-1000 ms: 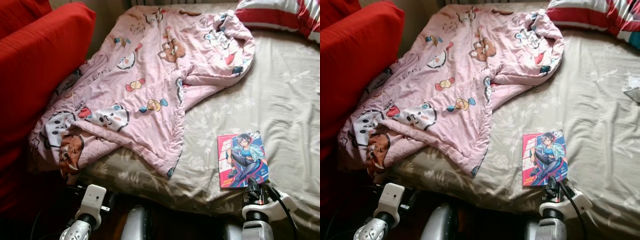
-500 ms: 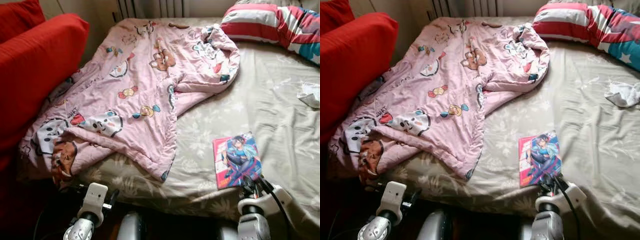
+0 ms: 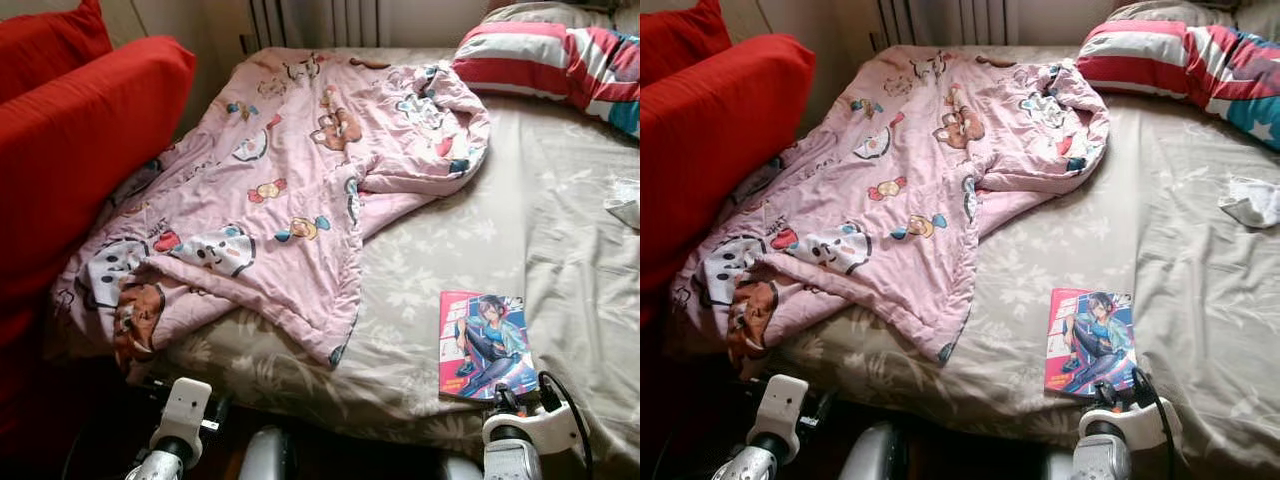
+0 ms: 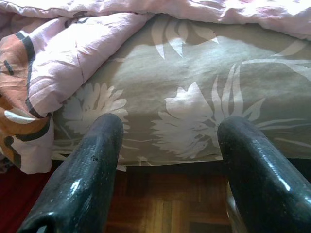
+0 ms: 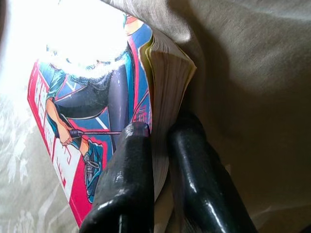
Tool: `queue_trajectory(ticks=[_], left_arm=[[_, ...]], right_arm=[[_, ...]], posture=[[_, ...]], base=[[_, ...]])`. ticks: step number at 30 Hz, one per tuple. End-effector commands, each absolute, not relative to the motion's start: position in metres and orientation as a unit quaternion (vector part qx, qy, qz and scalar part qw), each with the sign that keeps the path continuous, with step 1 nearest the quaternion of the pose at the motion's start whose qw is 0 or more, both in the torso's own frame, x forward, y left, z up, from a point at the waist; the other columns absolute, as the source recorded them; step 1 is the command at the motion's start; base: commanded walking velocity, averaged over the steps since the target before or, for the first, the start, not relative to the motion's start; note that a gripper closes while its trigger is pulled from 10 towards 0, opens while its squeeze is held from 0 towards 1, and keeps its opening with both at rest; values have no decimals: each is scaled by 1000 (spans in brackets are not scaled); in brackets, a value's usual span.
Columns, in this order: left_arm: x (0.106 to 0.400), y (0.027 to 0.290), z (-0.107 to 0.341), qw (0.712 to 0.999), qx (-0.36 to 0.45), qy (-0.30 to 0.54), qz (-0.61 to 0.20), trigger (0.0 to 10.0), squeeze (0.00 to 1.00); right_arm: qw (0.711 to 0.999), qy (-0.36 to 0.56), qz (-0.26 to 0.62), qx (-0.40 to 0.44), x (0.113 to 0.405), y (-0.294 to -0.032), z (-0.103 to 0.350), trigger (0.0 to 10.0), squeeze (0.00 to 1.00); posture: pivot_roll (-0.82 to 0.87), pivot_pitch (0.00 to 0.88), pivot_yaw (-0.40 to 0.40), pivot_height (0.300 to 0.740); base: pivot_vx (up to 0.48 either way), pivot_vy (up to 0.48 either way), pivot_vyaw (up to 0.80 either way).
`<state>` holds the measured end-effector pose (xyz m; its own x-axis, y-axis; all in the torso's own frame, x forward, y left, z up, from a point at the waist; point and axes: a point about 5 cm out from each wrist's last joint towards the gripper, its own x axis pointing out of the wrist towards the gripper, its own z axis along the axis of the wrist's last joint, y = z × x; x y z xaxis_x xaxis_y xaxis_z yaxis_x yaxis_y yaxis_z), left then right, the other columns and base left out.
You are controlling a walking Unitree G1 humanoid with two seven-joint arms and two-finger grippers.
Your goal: Clean up the room
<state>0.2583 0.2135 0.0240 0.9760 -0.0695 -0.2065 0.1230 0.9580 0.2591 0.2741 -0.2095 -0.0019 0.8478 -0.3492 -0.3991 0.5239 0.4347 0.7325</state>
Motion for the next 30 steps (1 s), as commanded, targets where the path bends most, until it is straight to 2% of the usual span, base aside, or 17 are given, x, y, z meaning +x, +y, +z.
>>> queue_trajectory(ticks=[1,3,4,5,6,8,9,10,11,12,20,21,22,23,27,28,30], left_arm=[[249,222,19,982,146,114,-45,10000,0],[249,222,18,981,147,115,-47,10000,0],[248,222,18,981,147,115,-48,10000,0],[248,222,18,981,147,115,-48,10000,0],[247,222,18,981,148,115,-49,10000,0],[247,222,18,981,149,116,-51,10000,0],[247,222,18,981,149,116,-51,10000,0],[247,222,18,981,149,117,-52,10000,0],[247,222,18,980,149,117,-54,10000,0],[247,222,18,980,150,117,-55,10000,0],[246,221,17,980,151,118,-57,10000,0],[245,222,17,980,151,119,-57,10000,0],[245,222,17,980,151,119,-57,10000,0],[245,222,17,980,151,120,-57,10000,0],[244,222,17,980,151,120,-57,10000,0],[244,223,17,980,151,120,-57,10000,0],[244,223,17,980,151,120,-56,10000,0]], right_arm=[[820,175,-271,473,250,-191,-33,0,0],[821,175,-266,473,251,-189,-32,0,0],[831,169,-251,466,253,-186,-30,0,169],[831,169,-251,466,253,-186,-30,0,169],[839,162,-237,461,255,-184,-27,2078,922],[855,154,-217,445,259,-181,-23,2510,824],[858,153,-213,442,259,-181,-23,3294,71],[860,151,-210,440,260,-180,-22,4235,0],[862,149,-207,438,261,-179,-22,4863,0],[863,147,-204,437,261,-178,-21,7059,0],[864,140,-201,439,261,-177,-20,10000,0],[864,137,-200,441,261,-177,-20,10000,502],[864,135,-200,442,261,-176,-20,10000,502],[864,133,-200,442,262,-176,-19,10000,1000],[867,135,-201,435,261,-177,-19,10000,875],[867,136,-203,434,261,-177,-19,10000,0],[867,138,-205,433,261,-177,-20,10000,0]], posture=[[101,212,114,591],[101,211,114,591],[103,210,115,591],[103,210,115,591],[102,208,116,591],[100,205,117,591],[99,204,119,591],[98,203,119,591],[98,202,120,591],[97,201,121,591],[102,206,125,591],[102,207,125,591],[102,207,125,591],[103,209,126,591],[106,213,127,591],[107,215,127,591],[108,216,127,591]], base=[[0,0,0],[0,0,0],[0,0,0],[0,0,0],[0,0,0],[0,0,0],[0,0,0],[0,0,0],[0,0,0],[0,0,0],[0,0,0],[0,0,0],[0,0,0],[0,0,0],[0,0,0],[0,0,0],[0,0,0]])
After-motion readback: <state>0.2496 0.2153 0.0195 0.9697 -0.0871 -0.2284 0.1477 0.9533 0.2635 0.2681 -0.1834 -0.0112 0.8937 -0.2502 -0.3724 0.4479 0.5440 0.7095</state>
